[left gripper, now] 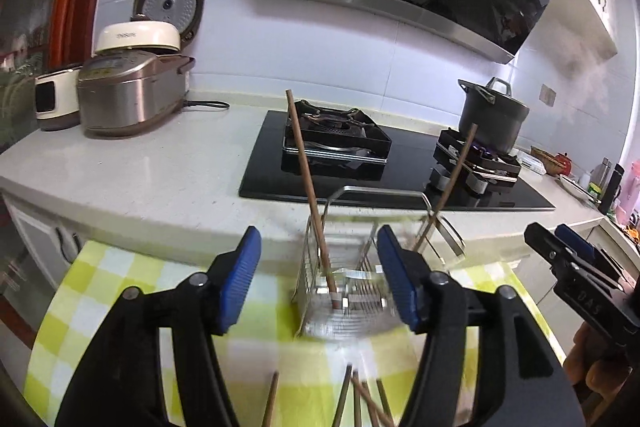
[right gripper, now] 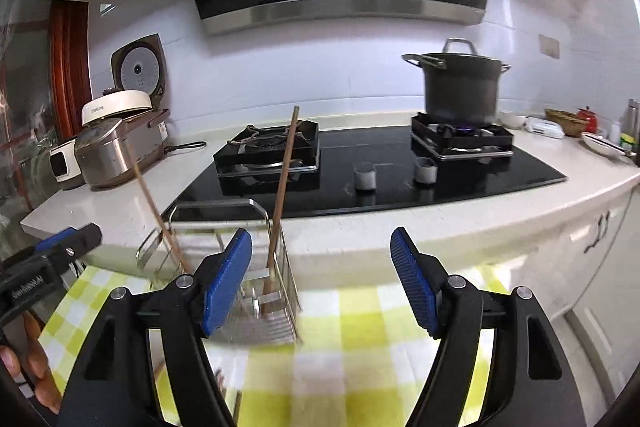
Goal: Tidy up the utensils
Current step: 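Lower the chopstick into the wire rack and open the right tool, then return the right tool to the table and grasp another chopstick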
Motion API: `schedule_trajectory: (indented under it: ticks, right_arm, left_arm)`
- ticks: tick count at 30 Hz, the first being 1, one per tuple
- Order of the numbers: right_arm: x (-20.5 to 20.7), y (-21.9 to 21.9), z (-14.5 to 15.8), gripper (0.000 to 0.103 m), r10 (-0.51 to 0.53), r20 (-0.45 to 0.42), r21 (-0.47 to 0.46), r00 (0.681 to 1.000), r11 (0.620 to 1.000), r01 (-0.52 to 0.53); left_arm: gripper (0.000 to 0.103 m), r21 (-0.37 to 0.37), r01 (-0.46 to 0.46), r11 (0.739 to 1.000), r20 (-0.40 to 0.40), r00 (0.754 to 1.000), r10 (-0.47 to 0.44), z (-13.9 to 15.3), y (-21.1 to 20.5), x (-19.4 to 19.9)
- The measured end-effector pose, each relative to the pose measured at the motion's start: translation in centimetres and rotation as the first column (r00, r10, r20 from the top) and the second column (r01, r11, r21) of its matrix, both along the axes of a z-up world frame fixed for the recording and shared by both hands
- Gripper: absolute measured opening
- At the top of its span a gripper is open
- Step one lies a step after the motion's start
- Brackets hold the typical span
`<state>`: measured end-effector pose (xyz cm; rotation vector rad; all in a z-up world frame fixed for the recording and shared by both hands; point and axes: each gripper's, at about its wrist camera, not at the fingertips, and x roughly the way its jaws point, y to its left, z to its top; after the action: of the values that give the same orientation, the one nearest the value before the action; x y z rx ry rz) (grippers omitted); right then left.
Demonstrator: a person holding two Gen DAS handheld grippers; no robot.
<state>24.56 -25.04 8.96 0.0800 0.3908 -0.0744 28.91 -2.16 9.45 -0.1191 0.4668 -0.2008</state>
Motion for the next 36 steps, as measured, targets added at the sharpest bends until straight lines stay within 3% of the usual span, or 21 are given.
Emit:
schedule_trajectory:
  ticks: [8,17,25,36]
  right_arm:
    - [-6.9,-0.2,-1.7,0.074,-0.006,-0.031,0.008,0.999,1.0,0.006]
    - [-12.1,0.2,-5.0,0.075,0.024,-0.138,0.002,0.99,1.0,-0.024]
    - [-13.6,0.7,-7.7,0.075,0.042,-0.237,0.004,0.971,0.999,-0.043]
    - [-12.6,3.1,-11.2,0.077,0.099,-0.406,0.003,0.909,0.994,-0.107]
  left_arm:
    - [0.07,0.017,0.011,1.0,-0.019,1.0,-0.011,-1.7,1.3,-8.5]
    - [0.071,0.031,0.025,0.999,-0.096,0.995,-0.021,-5.1,2.4,-14.1]
    - [0.071,0.047,0.029,0.998,-0.165,0.986,-0.021,-7.3,2.8,-15.4]
    - [0.071,0.104,0.048,0.993,-0.289,0.957,-0.016,-11.1,3.1,-14.5]
